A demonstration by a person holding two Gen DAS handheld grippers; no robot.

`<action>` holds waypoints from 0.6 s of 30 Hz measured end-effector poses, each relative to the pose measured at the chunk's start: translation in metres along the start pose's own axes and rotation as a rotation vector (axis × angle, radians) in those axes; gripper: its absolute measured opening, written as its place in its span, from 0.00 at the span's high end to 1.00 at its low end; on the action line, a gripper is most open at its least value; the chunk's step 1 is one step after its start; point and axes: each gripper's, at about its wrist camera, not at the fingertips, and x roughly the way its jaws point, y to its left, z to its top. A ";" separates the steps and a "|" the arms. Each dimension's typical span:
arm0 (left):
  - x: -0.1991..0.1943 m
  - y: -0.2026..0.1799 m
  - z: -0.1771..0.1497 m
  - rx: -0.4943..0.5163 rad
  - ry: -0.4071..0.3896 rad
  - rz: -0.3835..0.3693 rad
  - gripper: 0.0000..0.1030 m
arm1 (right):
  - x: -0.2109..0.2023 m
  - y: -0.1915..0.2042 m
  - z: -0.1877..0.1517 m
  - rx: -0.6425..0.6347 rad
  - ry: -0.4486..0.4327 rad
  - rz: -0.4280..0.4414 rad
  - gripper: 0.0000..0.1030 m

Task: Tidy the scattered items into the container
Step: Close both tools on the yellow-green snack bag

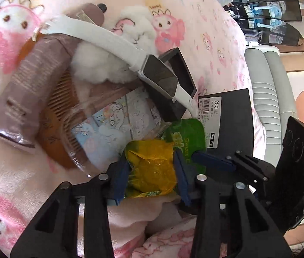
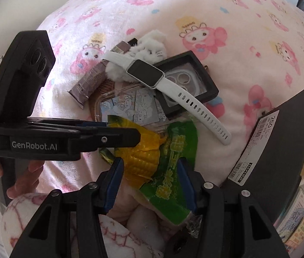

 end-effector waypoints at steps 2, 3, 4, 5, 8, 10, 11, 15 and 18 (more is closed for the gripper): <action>-0.005 0.000 -0.003 -0.019 -0.031 0.011 0.66 | 0.001 -0.002 0.000 0.006 0.002 0.019 0.54; -0.011 0.001 -0.006 -0.033 -0.056 0.008 0.68 | -0.002 -0.002 0.000 0.007 -0.006 0.030 0.54; -0.020 0.003 -0.010 -0.046 -0.092 0.009 0.89 | -0.004 -0.003 -0.001 0.010 -0.015 0.039 0.54; -0.031 0.002 -0.016 -0.046 -0.137 0.027 0.96 | -0.007 -0.003 -0.001 0.015 -0.024 0.047 0.54; -0.063 0.005 -0.035 -0.041 -0.266 0.072 0.96 | -0.013 -0.005 -0.004 0.041 -0.033 0.071 0.54; -0.070 0.012 -0.042 -0.052 -0.278 0.054 0.95 | -0.014 -0.008 -0.001 0.064 -0.025 0.086 0.54; -0.071 0.022 -0.041 -0.060 -0.265 0.018 0.92 | -0.015 -0.010 0.000 0.076 -0.028 0.080 0.54; -0.060 0.026 -0.043 -0.048 -0.222 -0.035 0.53 | -0.013 -0.011 0.008 0.098 -0.017 0.046 0.54; -0.034 0.023 -0.032 -0.085 -0.191 -0.036 0.41 | -0.003 -0.007 0.007 0.057 0.027 0.058 0.54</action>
